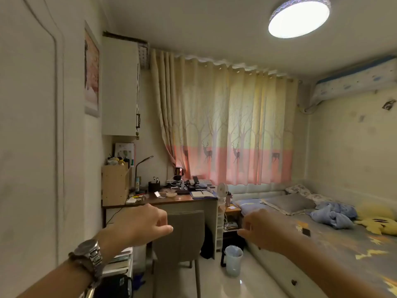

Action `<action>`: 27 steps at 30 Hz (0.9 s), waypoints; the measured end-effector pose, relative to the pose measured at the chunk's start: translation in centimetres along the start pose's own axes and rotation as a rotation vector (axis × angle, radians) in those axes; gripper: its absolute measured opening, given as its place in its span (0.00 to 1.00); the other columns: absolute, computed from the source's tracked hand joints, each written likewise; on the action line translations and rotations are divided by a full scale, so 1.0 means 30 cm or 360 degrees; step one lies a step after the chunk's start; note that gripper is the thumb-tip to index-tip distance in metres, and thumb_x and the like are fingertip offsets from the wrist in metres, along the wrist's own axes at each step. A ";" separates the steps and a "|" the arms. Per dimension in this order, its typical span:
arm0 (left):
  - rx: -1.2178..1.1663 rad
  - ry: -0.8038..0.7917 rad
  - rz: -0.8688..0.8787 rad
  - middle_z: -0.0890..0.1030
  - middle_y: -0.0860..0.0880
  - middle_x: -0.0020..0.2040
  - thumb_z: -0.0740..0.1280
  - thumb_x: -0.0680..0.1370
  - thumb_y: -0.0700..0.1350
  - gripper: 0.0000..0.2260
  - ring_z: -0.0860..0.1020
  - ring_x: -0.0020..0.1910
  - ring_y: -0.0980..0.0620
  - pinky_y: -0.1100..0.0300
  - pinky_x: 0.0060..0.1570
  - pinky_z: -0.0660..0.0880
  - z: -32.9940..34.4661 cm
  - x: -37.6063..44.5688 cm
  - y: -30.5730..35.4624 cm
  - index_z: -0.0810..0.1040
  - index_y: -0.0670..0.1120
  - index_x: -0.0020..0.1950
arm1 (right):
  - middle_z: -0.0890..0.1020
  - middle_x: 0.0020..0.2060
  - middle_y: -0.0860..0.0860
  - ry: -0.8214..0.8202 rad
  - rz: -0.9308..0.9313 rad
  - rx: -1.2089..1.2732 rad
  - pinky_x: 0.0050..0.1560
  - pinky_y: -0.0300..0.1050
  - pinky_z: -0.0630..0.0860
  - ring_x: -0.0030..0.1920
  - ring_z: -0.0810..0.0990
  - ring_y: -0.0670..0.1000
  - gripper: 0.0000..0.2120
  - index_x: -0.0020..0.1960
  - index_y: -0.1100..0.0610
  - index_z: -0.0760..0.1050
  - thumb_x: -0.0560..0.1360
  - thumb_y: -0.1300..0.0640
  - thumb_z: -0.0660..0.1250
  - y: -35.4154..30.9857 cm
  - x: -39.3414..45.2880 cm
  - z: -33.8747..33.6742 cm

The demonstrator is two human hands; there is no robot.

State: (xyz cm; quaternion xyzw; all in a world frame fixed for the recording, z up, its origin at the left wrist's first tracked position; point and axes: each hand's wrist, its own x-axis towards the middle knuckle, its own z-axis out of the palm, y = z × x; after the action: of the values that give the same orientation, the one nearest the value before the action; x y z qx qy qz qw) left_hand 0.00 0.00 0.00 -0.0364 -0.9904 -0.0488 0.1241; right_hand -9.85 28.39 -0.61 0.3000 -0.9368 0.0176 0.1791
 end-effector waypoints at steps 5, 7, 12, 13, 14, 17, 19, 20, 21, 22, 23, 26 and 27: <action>0.0036 -0.0007 -0.0014 0.78 0.57 0.45 0.60 0.78 0.61 0.10 0.76 0.44 0.60 0.63 0.49 0.76 0.058 0.096 -0.024 0.74 0.56 0.47 | 0.81 0.41 0.49 0.0044 0.0076 -0.0010 0.34 0.39 0.72 0.40 0.79 0.48 0.15 0.39 0.51 0.74 0.73 0.41 0.59 0.034 0.064 0.038; 0.0052 -0.0018 -0.0018 0.79 0.57 0.45 0.60 0.77 0.62 0.11 0.77 0.44 0.60 0.61 0.50 0.77 0.092 0.149 -0.040 0.75 0.56 0.48 | 0.80 0.41 0.49 0.0006 0.0007 -0.0081 0.31 0.35 0.64 0.39 0.76 0.48 0.15 0.39 0.51 0.73 0.76 0.42 0.59 0.038 0.085 0.055; 0.0095 -0.0054 0.0022 0.78 0.57 0.44 0.60 0.77 0.62 0.10 0.76 0.43 0.60 0.60 0.48 0.78 0.175 0.321 -0.080 0.74 0.57 0.47 | 0.79 0.39 0.49 -0.0012 -0.0001 -0.0083 0.29 0.35 0.63 0.38 0.77 0.48 0.15 0.39 0.51 0.74 0.76 0.42 0.59 0.110 0.218 0.133; 0.0101 -0.0061 0.0018 0.78 0.57 0.44 0.60 0.77 0.62 0.10 0.76 0.43 0.60 0.60 0.48 0.78 0.186 0.363 -0.093 0.74 0.57 0.46 | 0.80 0.40 0.49 -0.0018 0.0012 -0.0032 0.31 0.35 0.66 0.39 0.78 0.48 0.14 0.39 0.51 0.74 0.76 0.43 0.60 0.134 0.263 0.153; 0.0118 -0.0073 0.0008 0.78 0.57 0.44 0.60 0.77 0.62 0.10 0.76 0.43 0.60 0.60 0.48 0.77 0.191 0.405 -0.105 0.74 0.57 0.46 | 0.81 0.40 0.49 -0.0016 0.0026 0.0006 0.32 0.35 0.68 0.40 0.79 0.48 0.14 0.39 0.51 0.73 0.75 0.43 0.61 0.158 0.309 0.170; 0.0180 -0.0054 0.0006 0.79 0.57 0.47 0.60 0.77 0.63 0.14 0.77 0.45 0.60 0.59 0.50 0.77 0.195 0.562 -0.148 0.76 0.55 0.50 | 0.76 0.36 0.46 0.0037 0.0072 0.0026 0.30 0.35 0.64 0.33 0.72 0.43 0.13 0.37 0.48 0.68 0.76 0.42 0.61 0.224 0.445 0.200; 0.0192 -0.0035 0.0016 0.79 0.57 0.47 0.60 0.77 0.63 0.15 0.77 0.45 0.60 0.60 0.49 0.77 0.184 0.660 -0.171 0.77 0.54 0.51 | 0.73 0.34 0.45 0.0085 0.0104 0.0014 0.28 0.35 0.59 0.30 0.68 0.41 0.12 0.37 0.48 0.69 0.76 0.42 0.60 0.263 0.529 0.207; 0.0196 -0.0036 0.0017 0.79 0.56 0.46 0.60 0.77 0.63 0.15 0.77 0.45 0.60 0.60 0.48 0.77 0.180 0.701 -0.179 0.77 0.54 0.51 | 0.74 0.34 0.45 0.0089 0.0118 0.0008 0.28 0.35 0.59 0.31 0.69 0.41 0.12 0.38 0.48 0.71 0.76 0.43 0.60 0.280 0.570 0.215; 0.0194 -0.0023 0.0015 0.79 0.56 0.46 0.60 0.77 0.63 0.15 0.77 0.44 0.60 0.60 0.48 0.77 0.180 0.741 -0.188 0.77 0.54 0.51 | 0.76 0.35 0.45 0.0096 0.0133 0.0005 0.28 0.35 0.60 0.31 0.71 0.42 0.13 0.39 0.49 0.73 0.76 0.43 0.60 0.297 0.612 0.224; 0.0198 -0.0001 0.0014 0.79 0.57 0.45 0.60 0.77 0.63 0.15 0.77 0.44 0.60 0.60 0.48 0.77 0.183 0.777 -0.197 0.77 0.54 0.51 | 0.77 0.36 0.46 0.0099 0.0138 0.0004 0.28 0.36 0.61 0.33 0.72 0.43 0.13 0.40 0.50 0.75 0.76 0.43 0.60 0.313 0.654 0.236; 0.0199 0.0024 0.0017 0.79 0.57 0.45 0.60 0.77 0.63 0.15 0.76 0.43 0.60 0.61 0.47 0.77 0.191 0.811 -0.208 0.77 0.55 0.51 | 0.78 0.36 0.46 0.0098 0.0135 0.0010 0.29 0.36 0.61 0.33 0.73 0.44 0.13 0.40 0.50 0.75 0.76 0.43 0.60 0.328 0.694 0.247; 0.0160 0.0025 0.0012 0.77 0.58 0.43 0.59 0.77 0.63 0.13 0.76 0.41 0.60 0.63 0.45 0.76 0.239 0.882 -0.248 0.76 0.56 0.49 | 0.76 0.35 0.44 0.0072 0.0125 0.0091 0.30 0.36 0.62 0.34 0.72 0.42 0.13 0.38 0.47 0.71 0.76 0.41 0.60 0.360 0.800 0.287; 0.0140 -0.0002 0.0006 0.78 0.58 0.43 0.59 0.77 0.63 0.13 0.76 0.42 0.60 0.61 0.46 0.77 0.259 0.905 -0.266 0.76 0.56 0.49 | 0.75 0.34 0.43 0.0063 0.0106 0.0115 0.30 0.36 0.63 0.33 0.72 0.41 0.12 0.38 0.47 0.70 0.76 0.40 0.60 0.367 0.834 0.306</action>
State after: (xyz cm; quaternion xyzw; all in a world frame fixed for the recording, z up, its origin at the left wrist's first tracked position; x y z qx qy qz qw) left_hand -28.79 -5.48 -1.41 -0.0328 -0.9916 -0.0049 0.1252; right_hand -38.00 22.21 0.28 0.2744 -0.9413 0.0634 0.1860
